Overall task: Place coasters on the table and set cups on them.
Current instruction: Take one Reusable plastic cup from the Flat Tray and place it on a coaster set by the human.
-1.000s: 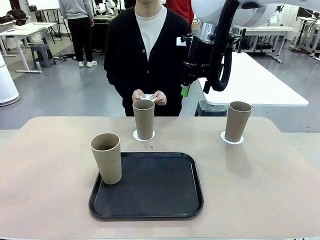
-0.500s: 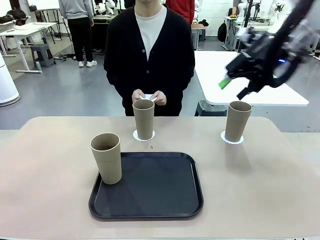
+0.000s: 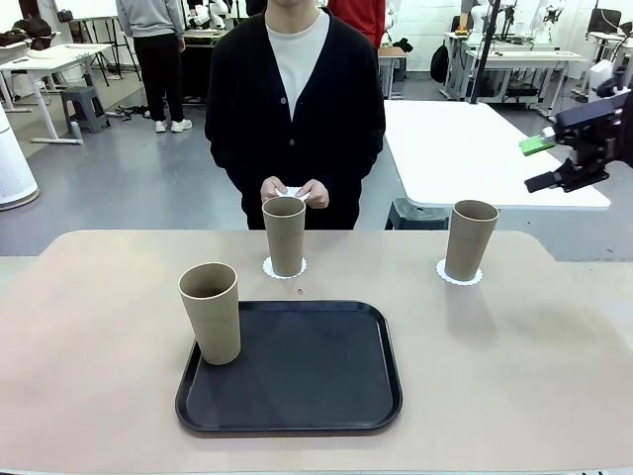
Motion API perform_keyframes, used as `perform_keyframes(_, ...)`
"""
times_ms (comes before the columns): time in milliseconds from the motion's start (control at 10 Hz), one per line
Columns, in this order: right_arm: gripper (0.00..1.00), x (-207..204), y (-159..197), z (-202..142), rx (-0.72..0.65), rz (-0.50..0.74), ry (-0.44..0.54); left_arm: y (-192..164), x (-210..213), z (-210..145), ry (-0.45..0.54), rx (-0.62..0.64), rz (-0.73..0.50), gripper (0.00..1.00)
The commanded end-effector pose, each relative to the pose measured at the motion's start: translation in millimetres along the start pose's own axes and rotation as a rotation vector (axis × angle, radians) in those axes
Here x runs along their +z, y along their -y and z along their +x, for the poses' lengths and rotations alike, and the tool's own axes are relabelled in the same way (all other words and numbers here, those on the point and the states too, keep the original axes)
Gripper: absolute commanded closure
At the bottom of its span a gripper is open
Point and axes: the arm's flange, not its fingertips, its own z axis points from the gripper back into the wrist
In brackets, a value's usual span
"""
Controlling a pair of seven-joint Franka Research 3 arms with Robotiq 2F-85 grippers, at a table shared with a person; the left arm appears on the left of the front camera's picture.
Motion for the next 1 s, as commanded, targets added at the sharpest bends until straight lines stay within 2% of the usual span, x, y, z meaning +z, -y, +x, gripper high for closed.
perform_keyframes(0,0.00,19.3,27.1,8.5,-0.013,0.105,0.019,0.5,1.3,-0.5,0.005,-0.008,-0.009,0.00)
perform_keyframes(200,0.00,36.8,54.3,2.4,-0.105,0.162,0.044,0.5,1.3,-0.5,0.005,-0.008,-0.009,0.00)
perform_keyframes(400,0.00,50.6,69.0,-10.5,-0.220,0.165,0.024,0.5,1.3,-0.5,0.005,-0.008,-0.009,0.00)
perform_keyframes(700,0.00,56.0,71.2,-35.8,-0.236,0.130,-0.053,0.5,1.3,-0.5,0.005,-0.008,-0.009,0.00)
perform_keyframes(900,0.00,61.1,76.0,-56.3,-0.270,0.134,-0.067,0.5,1.3,-0.5,0.005,-0.008,-0.009,0.00)
